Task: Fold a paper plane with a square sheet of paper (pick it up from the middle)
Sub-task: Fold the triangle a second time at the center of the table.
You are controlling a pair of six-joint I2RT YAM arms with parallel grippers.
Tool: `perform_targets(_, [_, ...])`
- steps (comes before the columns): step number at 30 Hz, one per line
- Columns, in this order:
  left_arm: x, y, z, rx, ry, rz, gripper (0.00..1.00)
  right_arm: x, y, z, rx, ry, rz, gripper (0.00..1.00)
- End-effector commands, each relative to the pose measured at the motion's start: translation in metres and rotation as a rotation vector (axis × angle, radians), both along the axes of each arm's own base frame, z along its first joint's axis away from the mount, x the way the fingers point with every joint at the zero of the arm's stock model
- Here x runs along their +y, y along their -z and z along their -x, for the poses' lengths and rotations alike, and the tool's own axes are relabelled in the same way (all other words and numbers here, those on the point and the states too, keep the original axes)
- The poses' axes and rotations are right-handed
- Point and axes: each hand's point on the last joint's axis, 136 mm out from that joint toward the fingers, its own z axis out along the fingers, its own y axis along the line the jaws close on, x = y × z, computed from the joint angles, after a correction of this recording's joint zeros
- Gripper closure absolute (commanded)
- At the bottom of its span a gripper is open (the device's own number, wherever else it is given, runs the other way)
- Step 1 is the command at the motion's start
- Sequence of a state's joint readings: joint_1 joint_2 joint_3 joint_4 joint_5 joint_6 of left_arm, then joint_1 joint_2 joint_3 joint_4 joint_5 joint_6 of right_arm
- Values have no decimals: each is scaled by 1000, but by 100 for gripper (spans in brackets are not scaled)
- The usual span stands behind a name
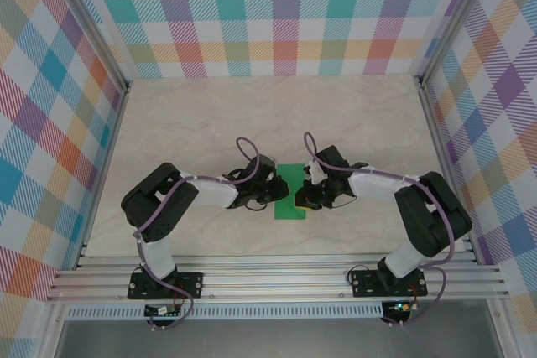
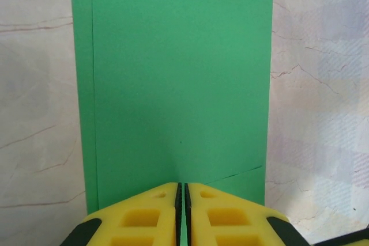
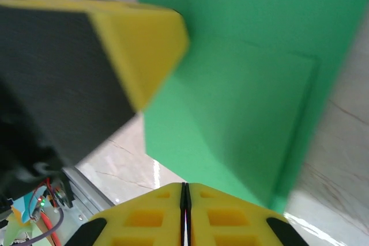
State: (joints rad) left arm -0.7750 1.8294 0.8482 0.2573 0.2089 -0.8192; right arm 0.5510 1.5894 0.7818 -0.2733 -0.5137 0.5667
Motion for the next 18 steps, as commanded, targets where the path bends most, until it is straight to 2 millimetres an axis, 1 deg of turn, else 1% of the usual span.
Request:
perform_targets(1, [2, 5, 2, 13, -8, -16, 87, 13, -1, -3, 20, -24, -11, 89])
perform_targets(4, [2, 4, 2, 15, -8, -17, 87, 19, 4, -5, 24, -37, 8, 88])
perform_targets(8, [2, 4, 2, 15, -10, -16, 87, 22, 17, -7, 42, -36, 37, 88])
perform_targets(12, [2, 4, 2, 14, -10, -17, 87, 13, 37, -4, 62, -24, 103, 88])
perform_targets(18, [2, 5, 2, 15, -11, -18, 87, 5, 48, 5, 91, -18, 129, 88])
